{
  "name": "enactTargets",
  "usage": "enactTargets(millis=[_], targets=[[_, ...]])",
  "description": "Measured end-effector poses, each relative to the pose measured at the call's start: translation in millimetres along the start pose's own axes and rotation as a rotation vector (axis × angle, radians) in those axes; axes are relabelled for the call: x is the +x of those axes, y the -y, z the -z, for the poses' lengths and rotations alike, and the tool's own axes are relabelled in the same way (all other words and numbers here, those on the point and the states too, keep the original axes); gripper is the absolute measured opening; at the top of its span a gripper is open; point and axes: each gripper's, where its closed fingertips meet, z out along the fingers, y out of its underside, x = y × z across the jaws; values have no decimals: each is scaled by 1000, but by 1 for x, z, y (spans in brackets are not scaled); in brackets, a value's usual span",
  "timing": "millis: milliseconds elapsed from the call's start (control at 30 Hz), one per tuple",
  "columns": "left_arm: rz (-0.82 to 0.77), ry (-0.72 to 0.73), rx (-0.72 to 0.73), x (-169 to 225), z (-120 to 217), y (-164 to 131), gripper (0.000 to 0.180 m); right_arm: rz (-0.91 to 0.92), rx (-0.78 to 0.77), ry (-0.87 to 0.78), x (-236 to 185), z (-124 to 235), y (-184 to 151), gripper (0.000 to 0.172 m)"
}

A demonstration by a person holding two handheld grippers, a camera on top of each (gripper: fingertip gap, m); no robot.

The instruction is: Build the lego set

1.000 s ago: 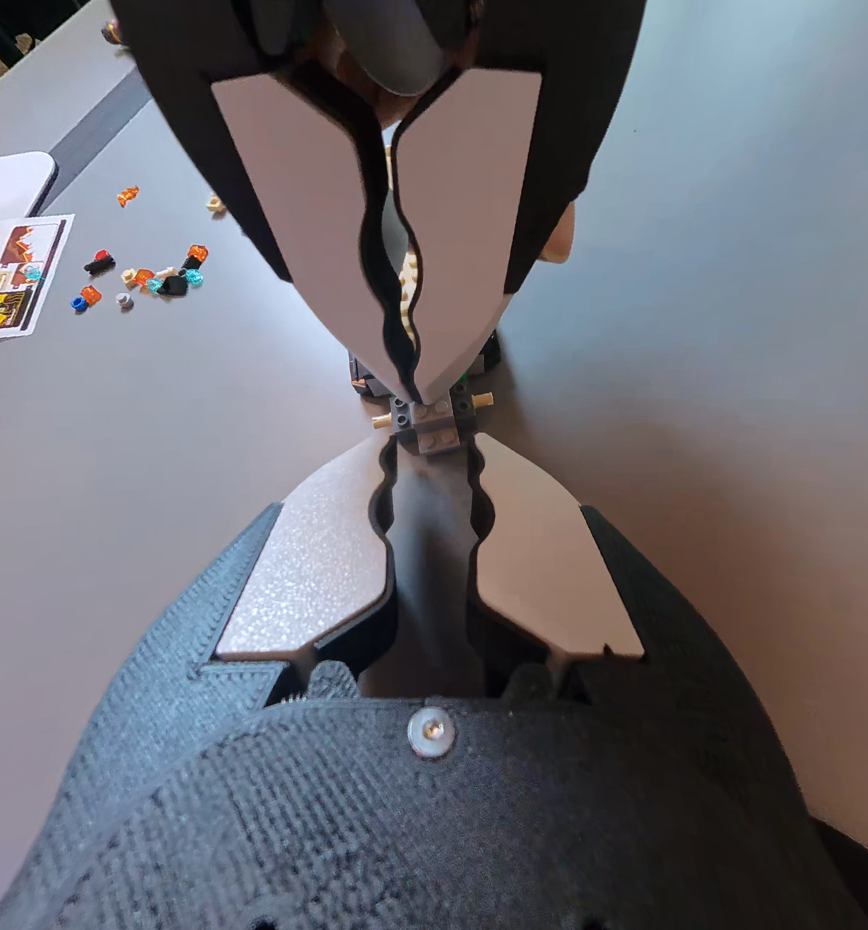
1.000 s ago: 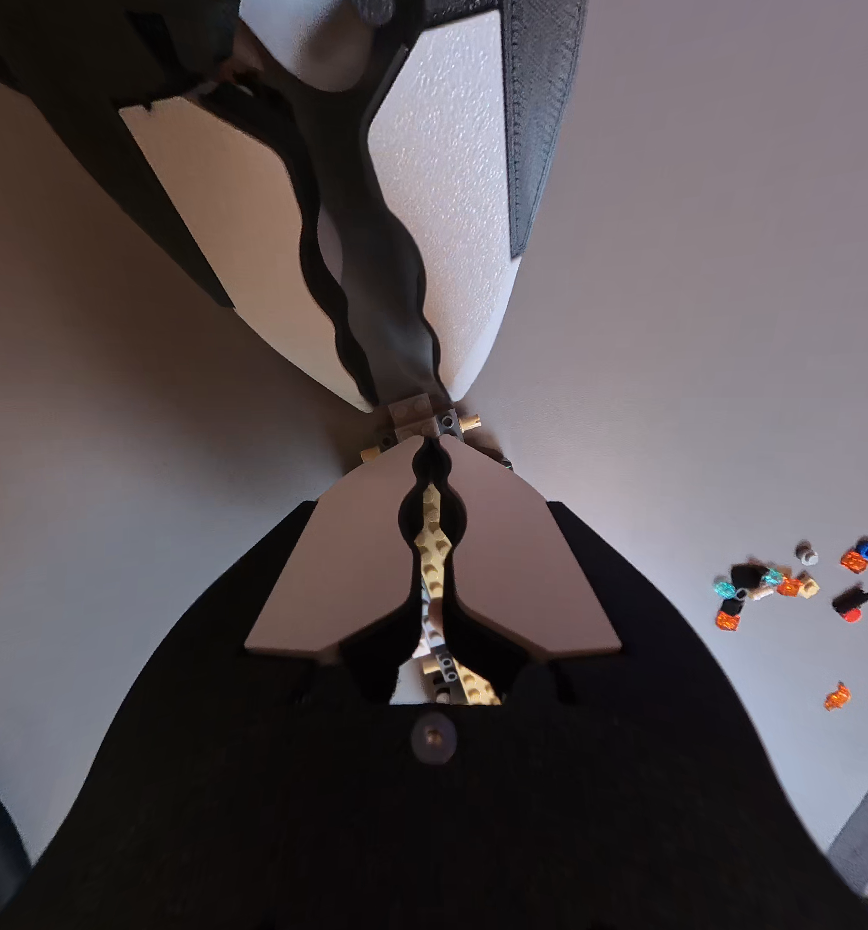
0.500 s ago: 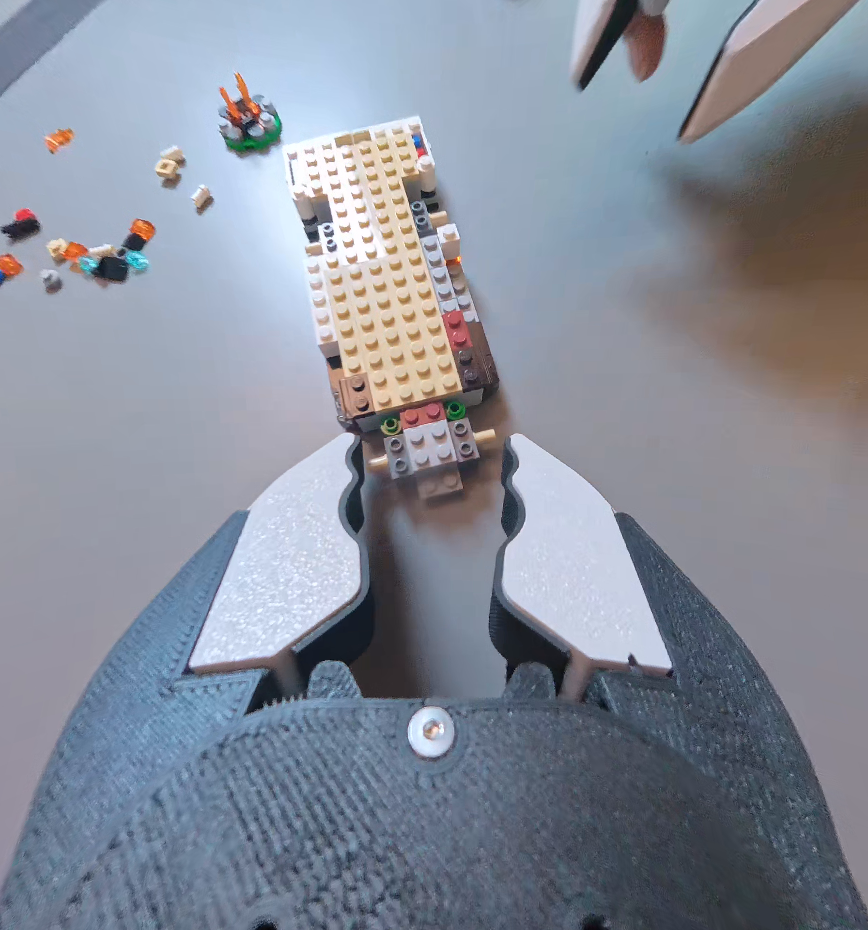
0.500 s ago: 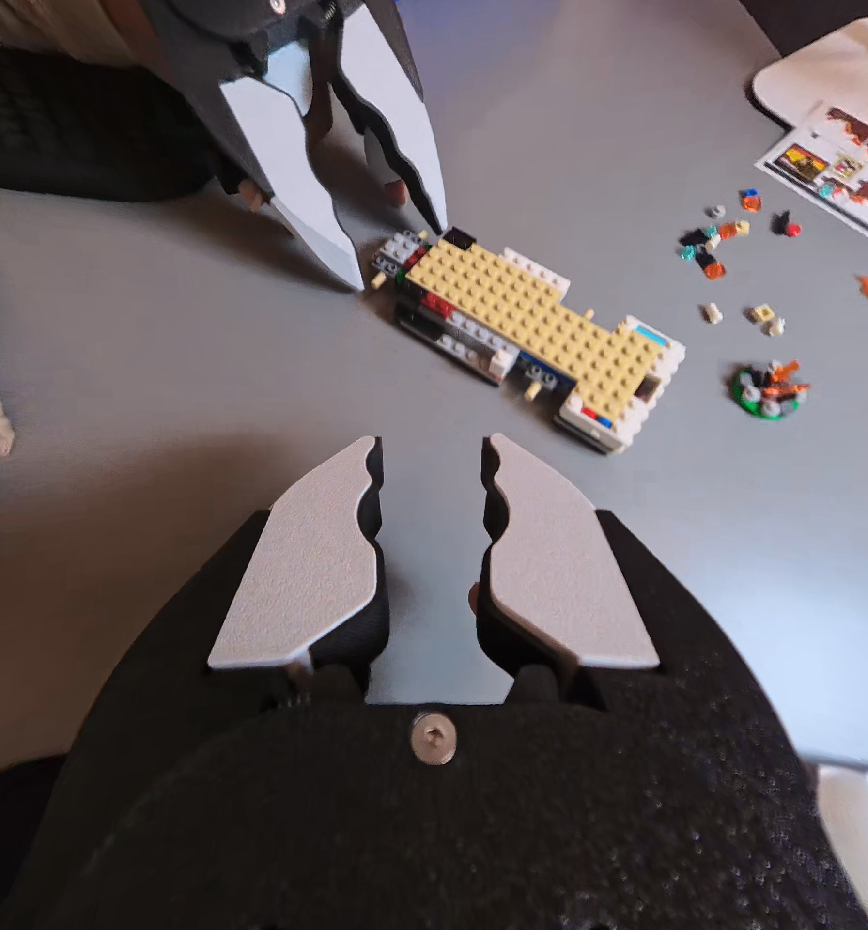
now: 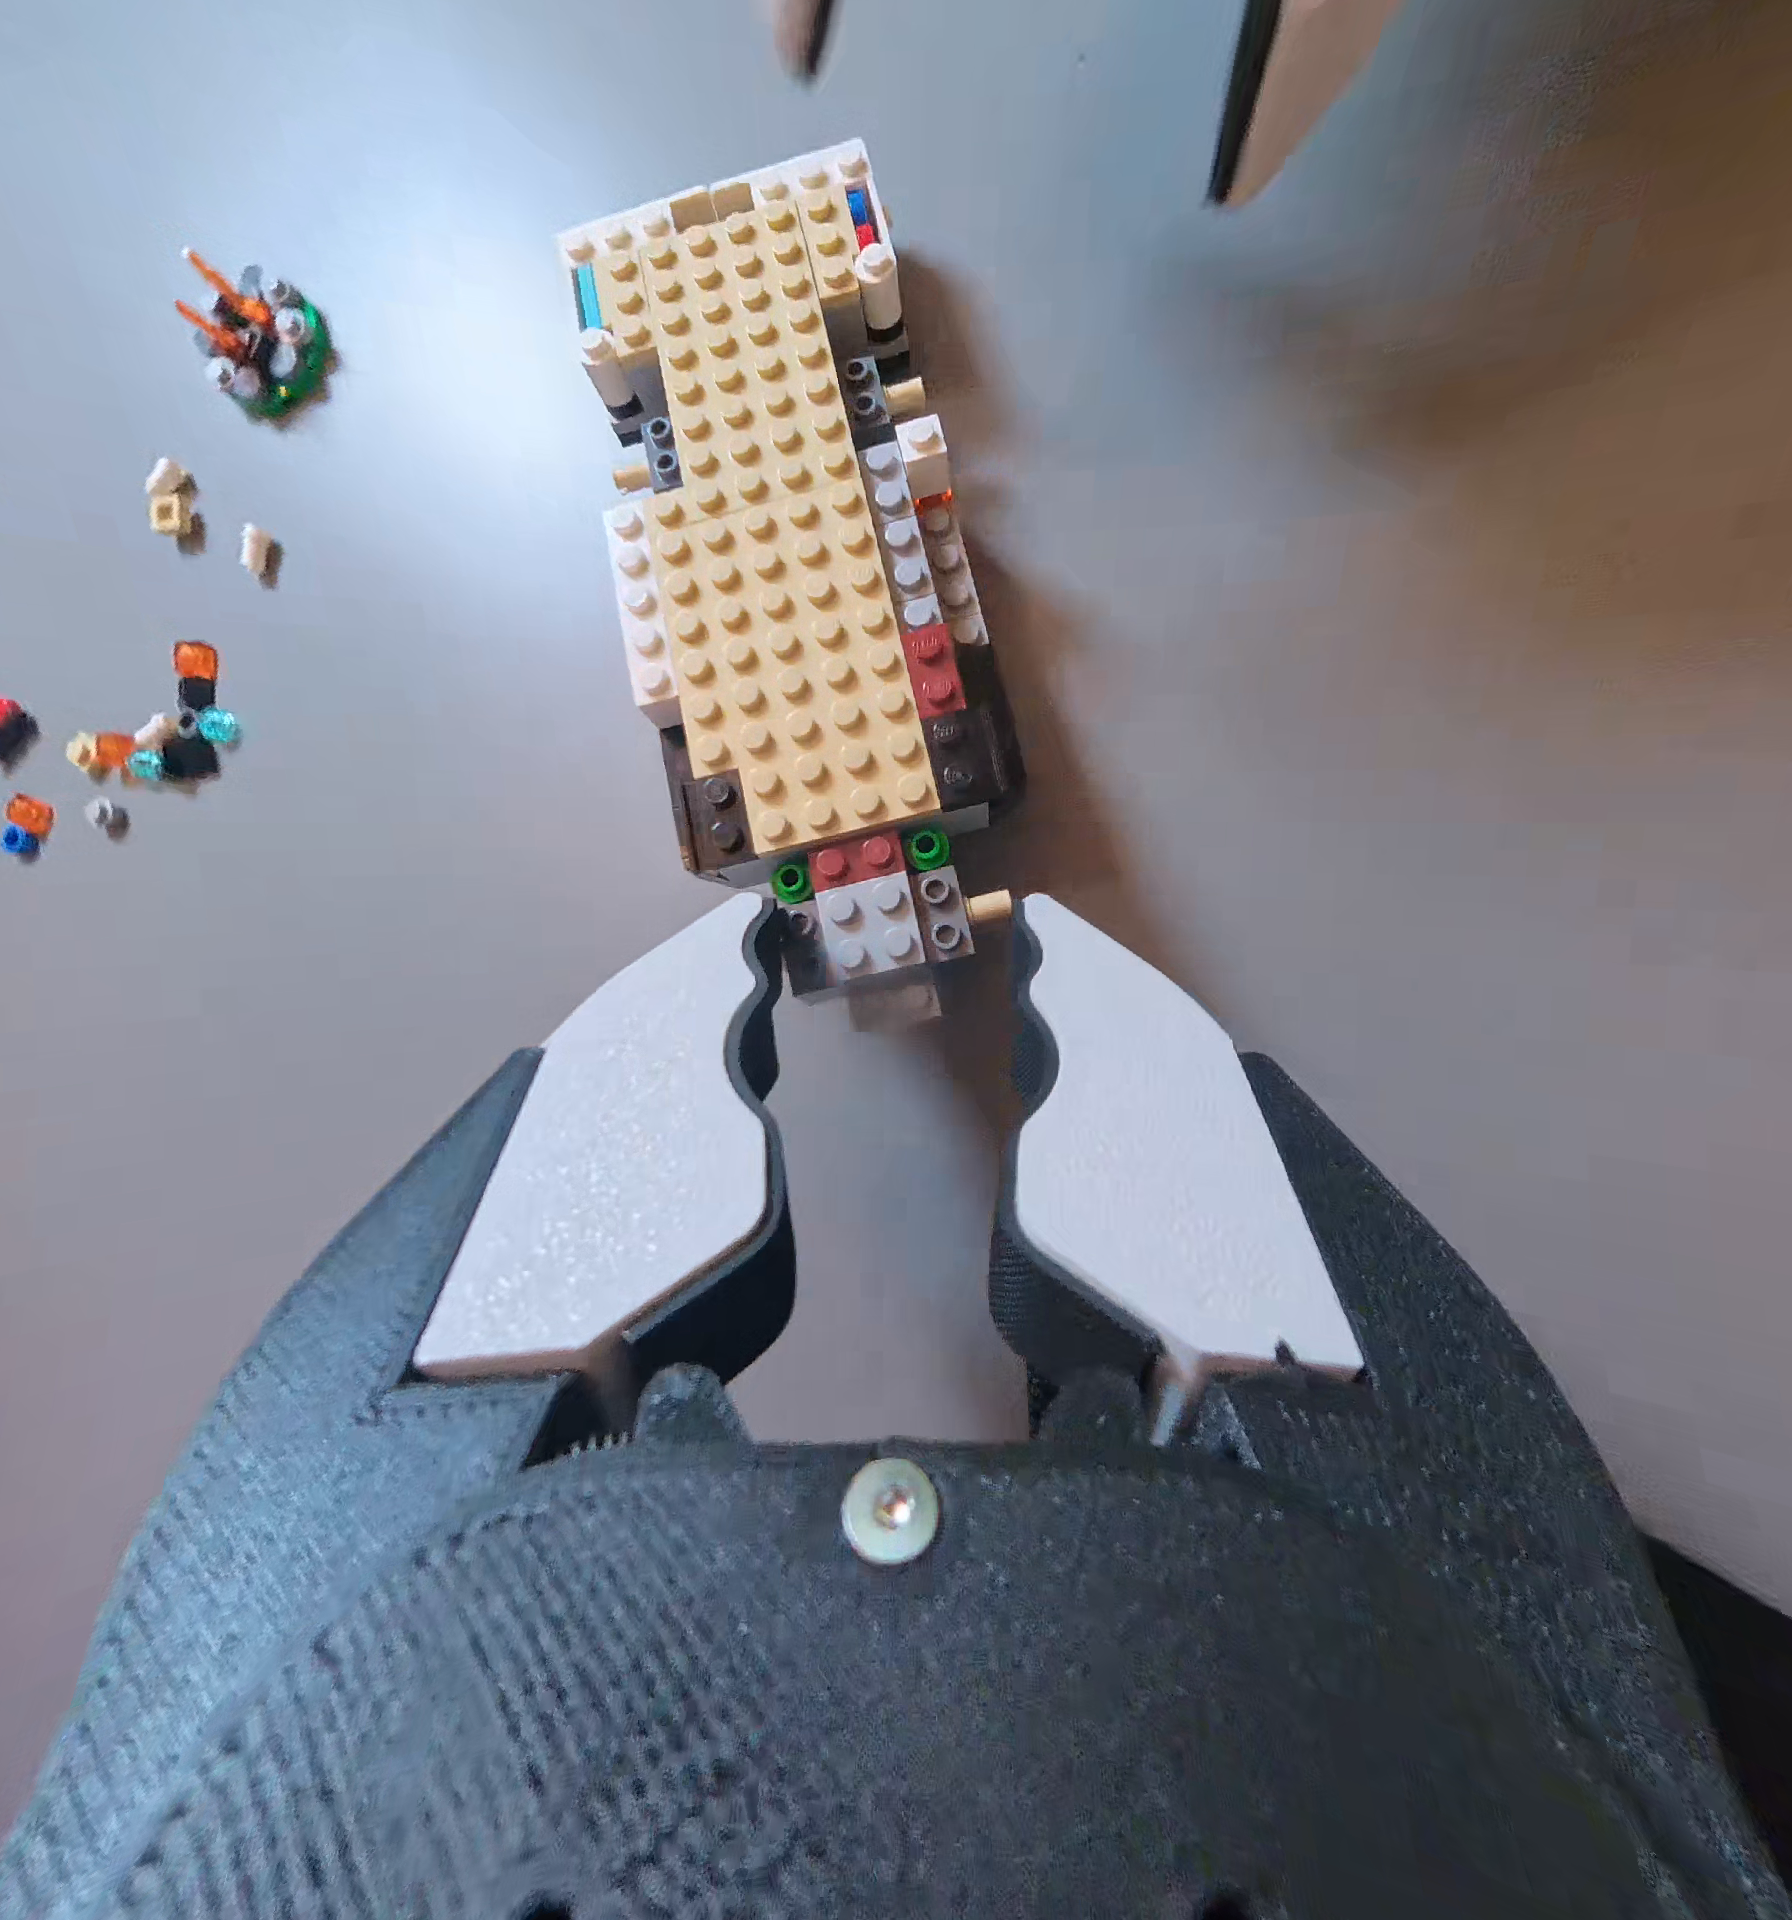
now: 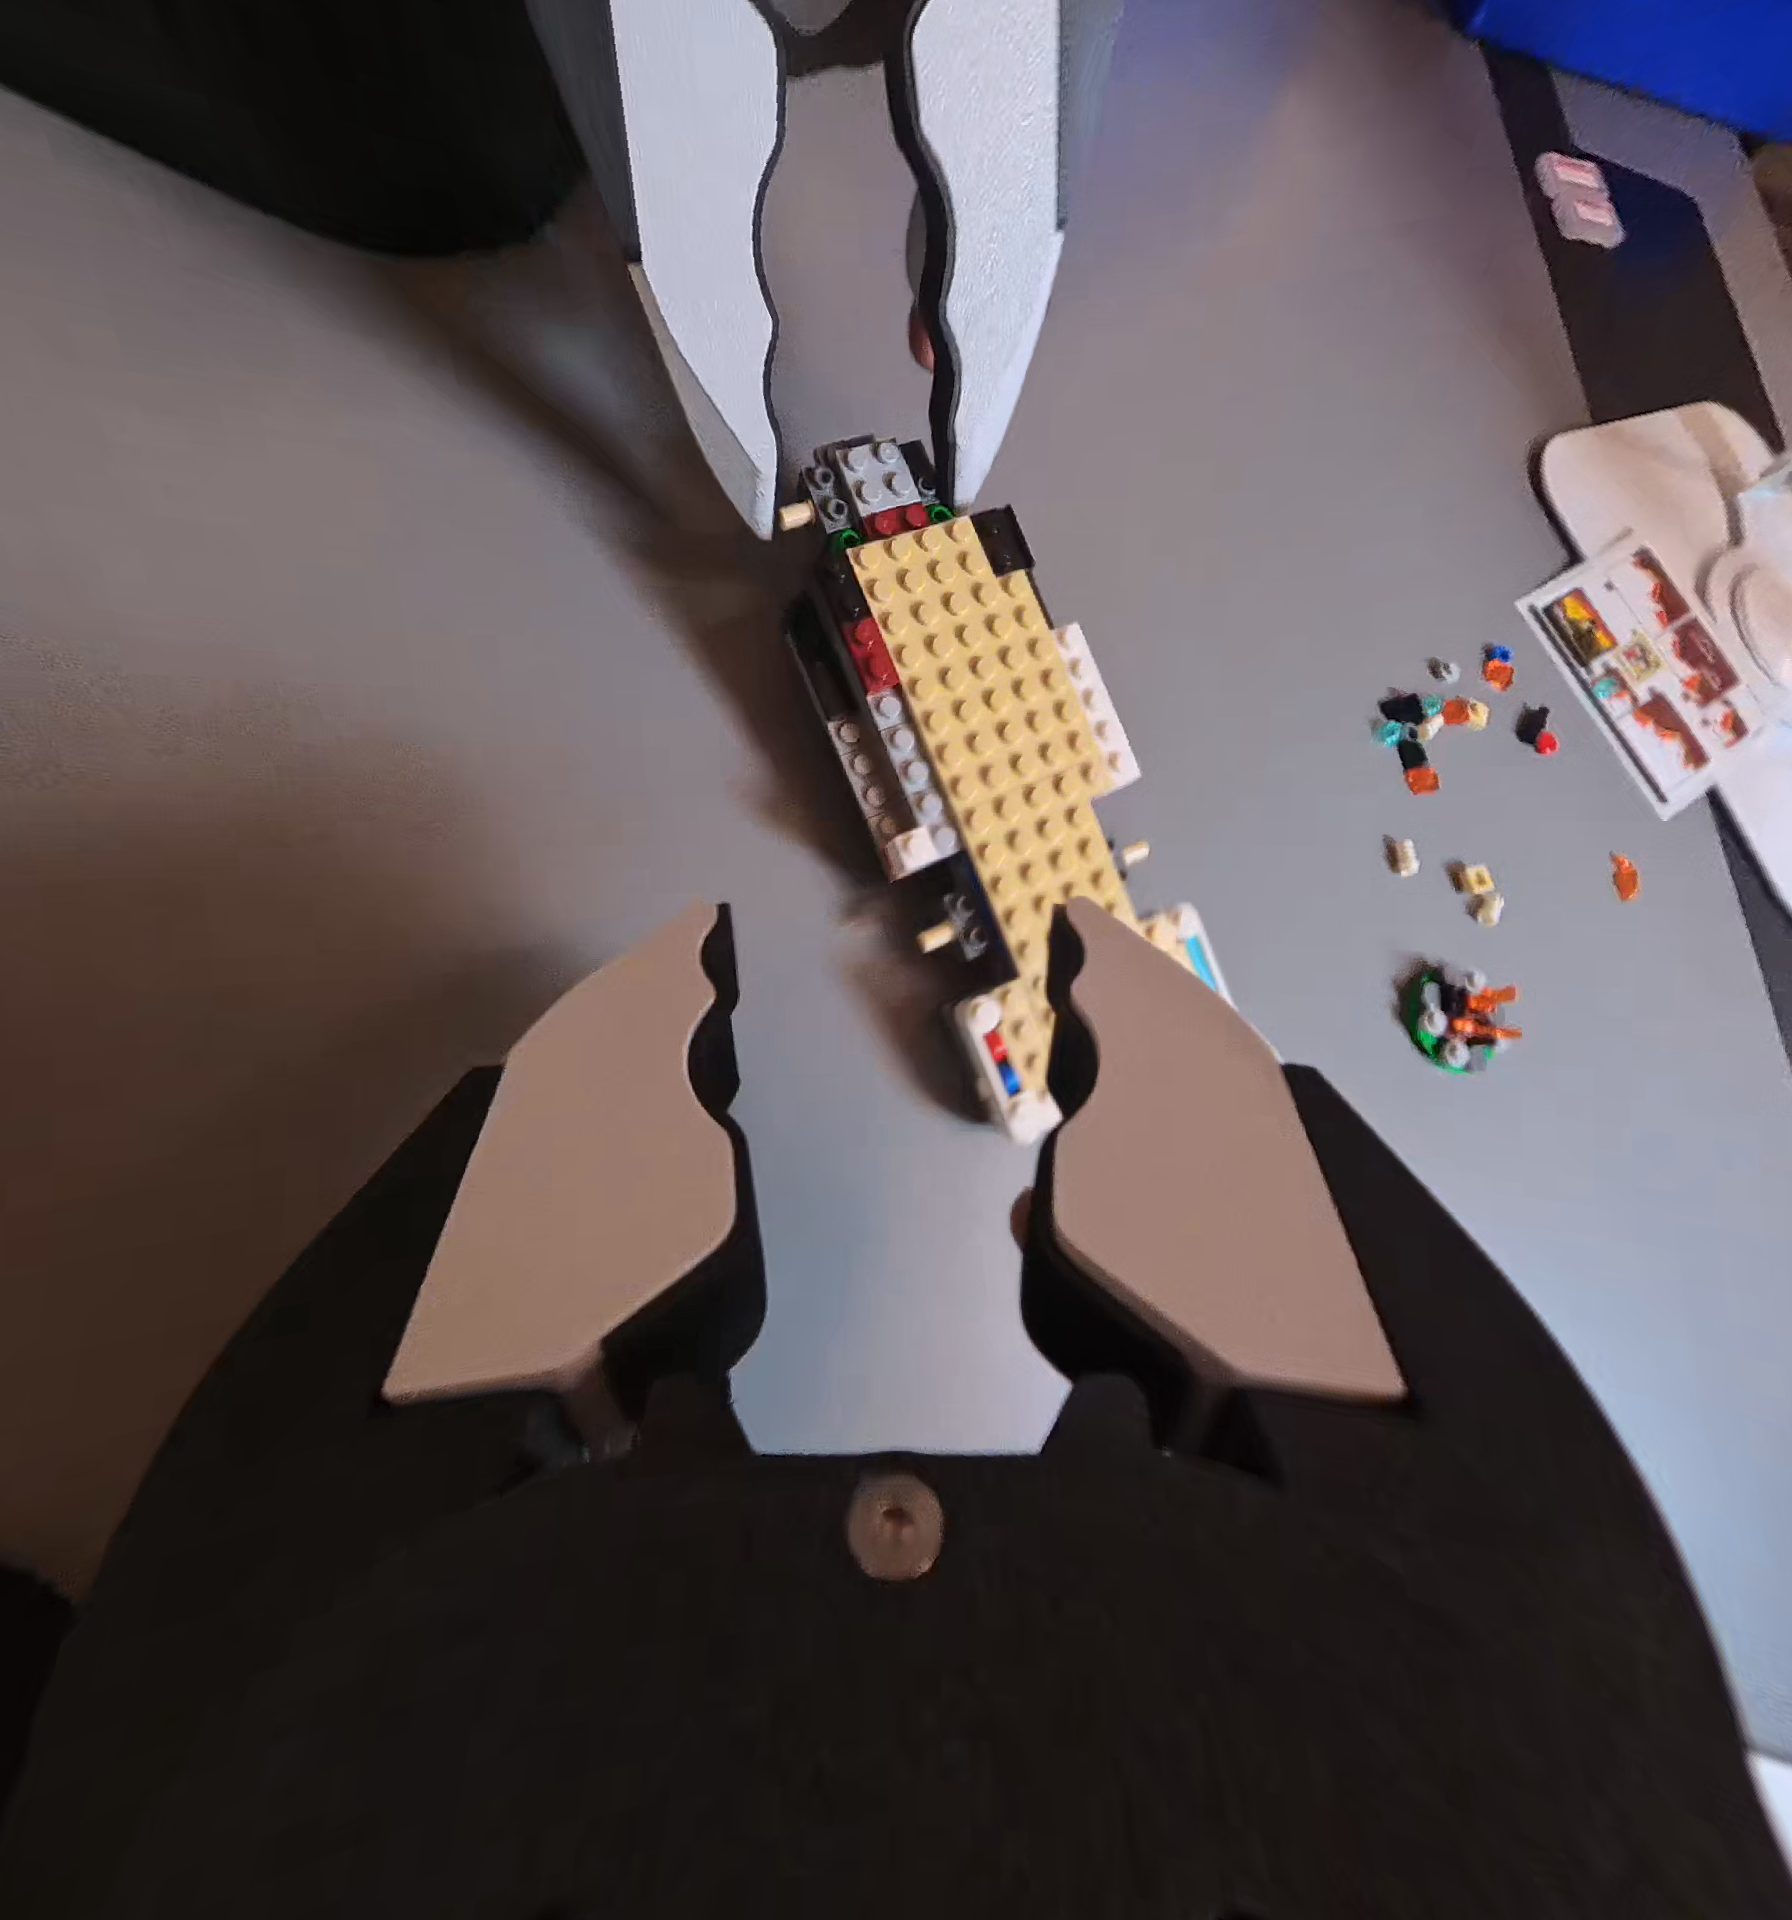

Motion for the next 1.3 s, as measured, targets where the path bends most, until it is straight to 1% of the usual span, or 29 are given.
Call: enactTargets(millis=[67,167,233,333,367,400,533,600,667,733,867,967,1067,1133,1200,1300], targets=[[-72,-21,-29,2,6,7,41,40,-59,35,6,-13,5,76],[-161,-45,-65,7,11,18,42,121,-133,77,9,-33,11,91],[-204,-58,-84,8,12,23,42,175,-212,98,10,-46,3,96],[-231,-72,-105,9,10,23,42,179,-254,166,3,-56,-6,89],[-237,-69,-115,8,9,21,42,172,-255,186,0,-57,-7,80],[-236,-80,-116,9,8,19,42,164,-254,199,-2,-58,-7,77],[-200,-112,-66,13,6,20,42,126,-235,255,-8,-57,-8,77],[-182,-125,-13,15,9,24,42,84,-216,311,-12,-54,-8,76],[-192,-105,33,15,14,28,42,26,-164,386,-15,-48,-6,76],[-235,-65,111,16,24,37,46,-52,-90,473,-18,-39,-1,76],[-370,105,239,11,41,51,44,-188,46,643,-21,-19,9,76],[-483,205,304,7,49,64,42,-235,119,748,-27,-12,19,76],[-565,229,347,10,53,76,37,-245,154,814,-33,-10,28,76],[-616,254,344,10,53,80,24,-249,175,847,-37,-8,31,76],[-675,266,340,12,53,81,22,-249,183,869,-39,-5,32,76],[-715,243,329,18,50,81,21,-250,158,911,-44,-3,29,76]])
